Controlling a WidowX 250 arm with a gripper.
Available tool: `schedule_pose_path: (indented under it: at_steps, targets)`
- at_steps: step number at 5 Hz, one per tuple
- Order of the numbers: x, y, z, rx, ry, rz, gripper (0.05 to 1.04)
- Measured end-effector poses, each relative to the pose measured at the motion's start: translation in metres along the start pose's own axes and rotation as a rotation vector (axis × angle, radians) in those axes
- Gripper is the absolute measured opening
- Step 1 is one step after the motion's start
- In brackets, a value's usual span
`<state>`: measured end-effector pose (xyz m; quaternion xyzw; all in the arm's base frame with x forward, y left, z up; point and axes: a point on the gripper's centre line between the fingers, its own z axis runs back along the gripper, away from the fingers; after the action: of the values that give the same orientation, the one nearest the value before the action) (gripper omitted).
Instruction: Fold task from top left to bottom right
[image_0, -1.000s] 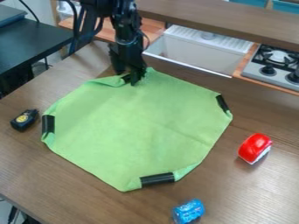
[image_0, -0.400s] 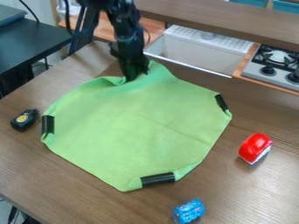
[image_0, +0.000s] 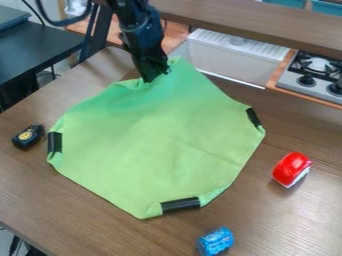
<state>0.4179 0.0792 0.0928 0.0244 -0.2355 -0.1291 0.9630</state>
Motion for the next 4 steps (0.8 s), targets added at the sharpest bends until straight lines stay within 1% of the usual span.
schedule_pose_path:
  at_steps: [1, 2, 3, 4]
  targets:
    - [-0.023, -0.033, 0.015, -0.018, 0.004, -0.106, 0.055]
    - [-0.053, -0.066, 0.017, -0.037, 0.038, -0.207, 0.055]
    - [-0.077, -0.094, 0.019, -0.038, 0.06, -0.291, 0.055]
    - [-0.092, -0.11, 0.023, -0.047, 0.072, -0.317, 0.055]
